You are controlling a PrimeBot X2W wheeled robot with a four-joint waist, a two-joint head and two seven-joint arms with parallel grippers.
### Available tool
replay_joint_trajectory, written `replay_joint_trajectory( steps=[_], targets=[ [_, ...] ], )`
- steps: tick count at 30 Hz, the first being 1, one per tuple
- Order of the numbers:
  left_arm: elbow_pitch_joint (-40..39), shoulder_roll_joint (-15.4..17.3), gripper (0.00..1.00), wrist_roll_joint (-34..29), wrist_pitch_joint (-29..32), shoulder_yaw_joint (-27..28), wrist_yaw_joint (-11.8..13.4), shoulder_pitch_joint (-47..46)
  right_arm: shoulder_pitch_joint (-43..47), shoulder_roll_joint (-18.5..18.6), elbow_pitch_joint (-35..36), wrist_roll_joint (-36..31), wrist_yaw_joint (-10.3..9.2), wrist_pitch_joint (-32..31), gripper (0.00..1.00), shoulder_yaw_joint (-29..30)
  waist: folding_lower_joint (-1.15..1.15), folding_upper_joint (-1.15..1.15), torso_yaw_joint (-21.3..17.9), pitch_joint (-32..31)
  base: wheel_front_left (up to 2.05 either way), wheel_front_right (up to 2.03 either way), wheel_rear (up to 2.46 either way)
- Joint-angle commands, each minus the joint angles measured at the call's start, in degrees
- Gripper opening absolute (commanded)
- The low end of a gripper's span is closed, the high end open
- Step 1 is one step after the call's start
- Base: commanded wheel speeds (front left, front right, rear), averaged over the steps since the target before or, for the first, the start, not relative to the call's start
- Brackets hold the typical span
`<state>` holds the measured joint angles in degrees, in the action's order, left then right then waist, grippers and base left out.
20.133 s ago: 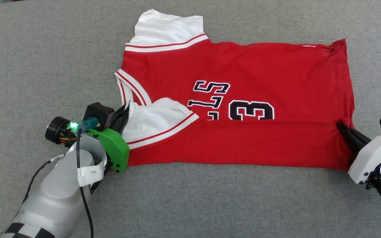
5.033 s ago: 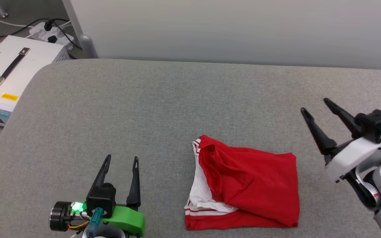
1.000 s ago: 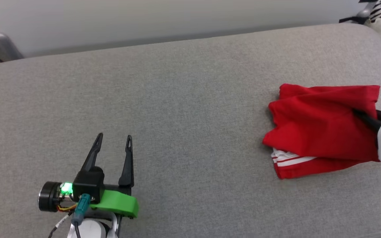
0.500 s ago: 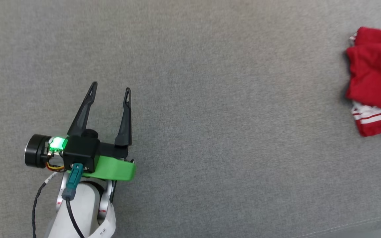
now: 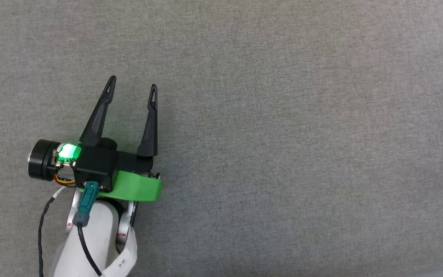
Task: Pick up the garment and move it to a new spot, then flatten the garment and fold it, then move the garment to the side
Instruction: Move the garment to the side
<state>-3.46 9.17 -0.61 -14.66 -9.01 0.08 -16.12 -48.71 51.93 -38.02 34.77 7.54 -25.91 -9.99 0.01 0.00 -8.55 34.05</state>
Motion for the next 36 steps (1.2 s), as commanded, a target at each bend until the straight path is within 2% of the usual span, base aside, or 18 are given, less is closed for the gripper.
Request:
replay_joint_trajectory(
  steps=[1,2,3,9,15,20,23,26,29,36],
  targets=[
    [-0.3,0.5,1.00,-0.1,-0.3,-0.1,0.3,-1.2,-1.3,-0.6,-0.9,-2.6,-0.05,0.7,0.16,0.0,-0.01,0.00,0.4,-0.3,0.00,0.00,0.00],
    [-0.2,0.5,1.00,0.0,-0.3,-0.1,0.4,-1.1,-1.5,-0.8,-1.8,-3.1,-0.05,1.1,0.93,0.1,-0.01,0.00,0.5,-0.7,0.00,0.00,0.00],
    [-0.1,0.5,1.00,0.1,-0.3,-0.1,0.5,-1.0,-1.6,-1.0,-2.5,-3.4,-0.05,1.4,1.00,0.0,-0.01,0.00,0.6,-1.1,0.00,0.00,0.00],
    [0.6,-0.1,1.00,0.7,-0.3,-0.8,1.0,0.3,-1.9,-1.5,-3.7,-5.0,-0.05,6.9,1.00,-0.6,-0.01,0.00,1.6,-5.4,0.00,0.00,0.00],
    [1.8,-1.0,1.00,1.6,-0.3,-1.3,1.6,3.0,0.0,-1.6,-1.1,-5.8,-0.05,19.0,1.00,-0.4,-0.01,0.00,3.5,-11.1,0.00,0.00,0.00],
    [2.9,-1.7,1.00,2.4,-0.3,-1.2,2.1,6.2,3.0,-3.4,1.5,-7.6,-0.05,30.4,1.00,0.5,-0.01,0.00,5.2,-15.8,0.00,0.00,0.00],
    [3.4,-2.0,1.00,2.9,-0.3,-0.9,2.3,7.8,4.9,-6.0,2.7,-9.5,-0.05,37.0,1.00,2.6,-0.01,0.00,6.4,-18.1,0.00,0.00,0.00],
    [4.1,-2.3,1.00,3.3,-0.3,-0.5,2.4,9.3,7.2,-9.6,5.3,-11.9,-0.05,40.1,1.00,4.8,-0.01,0.00,7.6,-20.4,0.00,0.00,0.00],
    [4.5,-2.5,1.00,3.6,-0.3,-0.1,2.4,10.5,10.0,-13.8,10.0,-14.1,-0.05,40.8,1.00,7.0,-0.01,0.00,8.6,-22.2,0.00,0.00,0.00],
    [6.0,-3.1,1.00,4.0,-0.3,0.3,2.2,12.6,21.4,-27.1,26.7,-21.0,-0.05,40.9,1.00,15.5,-0.01,0.00,11.2,-26.4,0.00,0.00,0.00]
  ],
)
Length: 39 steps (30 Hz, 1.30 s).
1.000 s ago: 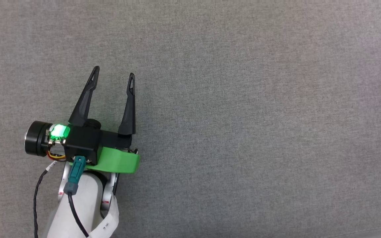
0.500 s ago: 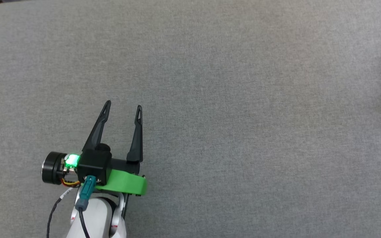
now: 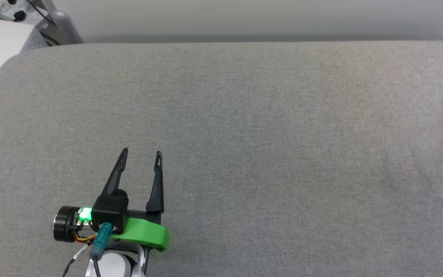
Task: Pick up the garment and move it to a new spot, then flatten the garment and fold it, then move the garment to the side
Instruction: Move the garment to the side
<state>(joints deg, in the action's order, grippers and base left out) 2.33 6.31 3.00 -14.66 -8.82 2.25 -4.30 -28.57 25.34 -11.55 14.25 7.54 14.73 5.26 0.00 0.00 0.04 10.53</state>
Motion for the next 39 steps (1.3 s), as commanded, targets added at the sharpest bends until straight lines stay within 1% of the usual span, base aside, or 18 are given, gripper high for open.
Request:
replay_joint_trajectory(
  steps=[1,5,7,11,13,19,29,39],
  targets=[
    [0.5,-0.4,1.00,0.5,-0.3,0.3,0.0,0.9,3.3,-2.6,1.7,-1.0,-0.05,0.3,1.00,0.9,0.00,0.00,3.0,-3.5,0.00,0.00,0.00],
    [1.4,-0.8,1.00,0.6,-0.3,0.6,0.0,1.7,10.4,-9.3,6.2,-2.9,-0.05,0.3,1.00,0.7,0.00,0.00,3.7,-5.4,0.00,0.00,0.00],
    [1.7,-1.0,1.00,0.6,-0.3,0.7,0.0,2.0,13.8,-12.0,7.5,-3.6,-0.05,0.3,1.00,0.1,0.00,0.00,3.9,-6.0,0.00,0.00,0.00],
    [2.3,-1.2,1.00,0.7,-0.3,1.1,-0.1,2.7,19.3,-15.8,8.4,-3.7,-0.05,0.3,1.00,-0.6,0.00,0.00,4.1,-7.0,0.00,0.00,0.00],
    [2.6,-1.4,1.00,0.8,-0.3,1.3,-0.2,2.9,21.8,-17.0,8.6,-4.0,-0.05,0.3,1.00,-0.6,0.00,0.00,4.4,-7.5,0.00,0.00,0.00],
    [3.2,-1.5,1.00,0.7,-0.3,2.1,-0.6,3.8,27.9,-19.1,9.3,-4.6,-0.05,0.3,1.00,-0.8,0.00,0.00,4.7,-8.7,0.00,0.00,0.00],
    [3.0,-2.2,1.00,1.6,-0.3,2.2,-2.2,6.5,35.3,-20.2,12.6,-3.8,-0.05,0.3,1.00,-1.9,0.00,0.00,4.6,-11.0,0.00,0.00,0.00],
    [2.8,-2.3,1.00,1.4,-0.3,3.0,-3.2,8.1,38.5,-20.8,13.1,-1.5,-0.05,0.3,1.00,-2.3,0.00,0.00,4.3,-12.7,0.00,0.00,0.00]
  ],
)
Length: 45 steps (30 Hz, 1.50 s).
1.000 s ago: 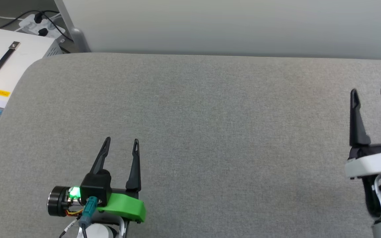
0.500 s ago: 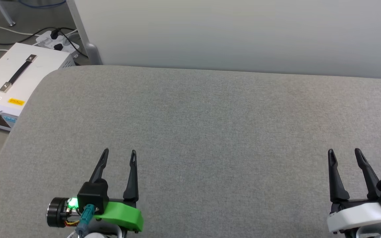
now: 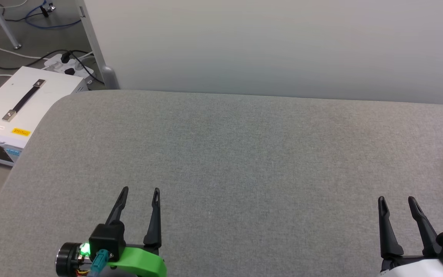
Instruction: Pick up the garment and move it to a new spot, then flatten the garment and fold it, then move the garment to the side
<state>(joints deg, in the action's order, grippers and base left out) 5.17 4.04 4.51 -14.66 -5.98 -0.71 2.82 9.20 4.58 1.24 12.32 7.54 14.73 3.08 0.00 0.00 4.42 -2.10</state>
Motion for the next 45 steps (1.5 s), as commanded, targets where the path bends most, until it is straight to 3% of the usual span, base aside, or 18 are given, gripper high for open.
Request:
replay_joint_trajectory(
  steps=[1,5,6,45],
  targets=[
    [0.0,-0.1,1.00,-0.2,-0.3,0.3,-0.3,1.1,0.9,-0.1,0.2,0.5,-0.05,0.3,1.00,-0.2,0.00,0.00,-0.1,-0.2,0.00,0.00,0.00],
    [-0.2,-0.2,1.00,-0.3,-0.3,0.8,-0.5,1.6,1.2,-0.3,-0.4,0.8,-0.05,0.3,1.00,-0.5,0.00,0.00,-0.2,-0.3,0.00,0.00,0.00],
    [-0.1,-0.1,0.00,0.0,0.0,0.7,-0.3,0.7,0.3,-0.2,-0.3,0.0,0.00,0.0,0.00,-0.4,0.00,0.00,-0.2,-0.3,0.00,0.00,0.00],
    [-1.5,-0.4,0.00,-1.3,4.2,2.2,0.0,-0.3,-2.4,-0.6,-0.5,-3.5,-0.02,-4.3,0.00,-1.1,0.00,0.00,-1.4,0.4,0.00,0.00,0.00]
  ],
)
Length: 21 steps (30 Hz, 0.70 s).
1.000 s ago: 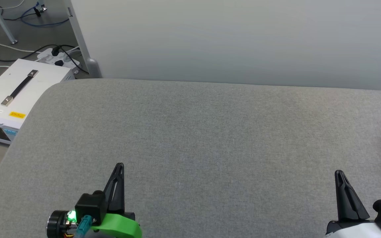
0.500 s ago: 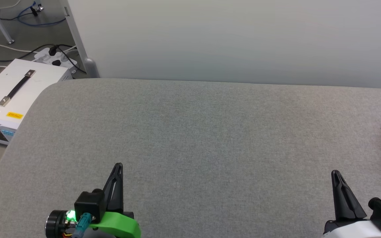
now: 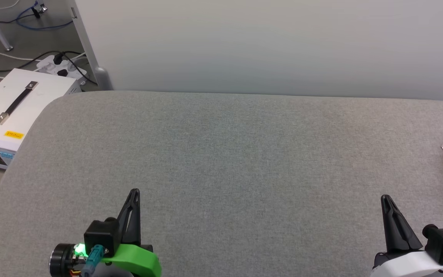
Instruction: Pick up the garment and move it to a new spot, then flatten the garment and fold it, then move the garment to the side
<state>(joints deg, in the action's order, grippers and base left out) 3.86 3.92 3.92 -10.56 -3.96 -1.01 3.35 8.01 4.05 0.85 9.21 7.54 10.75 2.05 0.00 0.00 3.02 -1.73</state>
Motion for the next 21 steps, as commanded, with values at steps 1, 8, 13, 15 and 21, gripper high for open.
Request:
replay_joint_trajectory(
  steps=[1,8,13,15,21],
  targets=[
    [-0.3,-0.3,0.00,-0.7,0.3,0.2,0.3,-0.9,-1.3,-0.1,-0.2,-0.5,-0.02,-0.4,0.00,-0.1,0.00,0.00,0.0,0.0,0.00,0.00,0.00],
    [-0.6,-0.3,0.00,-1.0,1.1,0.5,0.4,-1.1,-1.8,-0.2,-0.2,-1.1,-0.02,-1.2,0.00,-0.2,0.00,0.00,-0.3,0.2,0.00,0.00,0.00],
    [-0.8,-0.4,0.00,-1.2,1.6,0.7,0.4,-1.2,-2.2,-0.3,-0.3,-1.6,-0.02,-1.8,0.00,-0.4,0.00,0.00,-0.4,0.3,0.00,0.00,0.00],
    [-0.8,-0.4,0.00,-1.2,1.9,0.8,0.4,-1.3,-2.3,-0.3,-0.3,-1.8,-0.02,-2.0,0.00,-0.4,0.00,0.00,-0.5,0.3,0.00,0.00,0.00],
    [-1.1,-0.4,0.00,-1.4,2.6,1.0,0.5,-1.4,-2.8,-0.4,-0.3,-2.4,-0.02,-2.7,0.00,-0.5,0.00,0.00,-0.7,0.4,0.00,0.00,0.00]
  ],
)
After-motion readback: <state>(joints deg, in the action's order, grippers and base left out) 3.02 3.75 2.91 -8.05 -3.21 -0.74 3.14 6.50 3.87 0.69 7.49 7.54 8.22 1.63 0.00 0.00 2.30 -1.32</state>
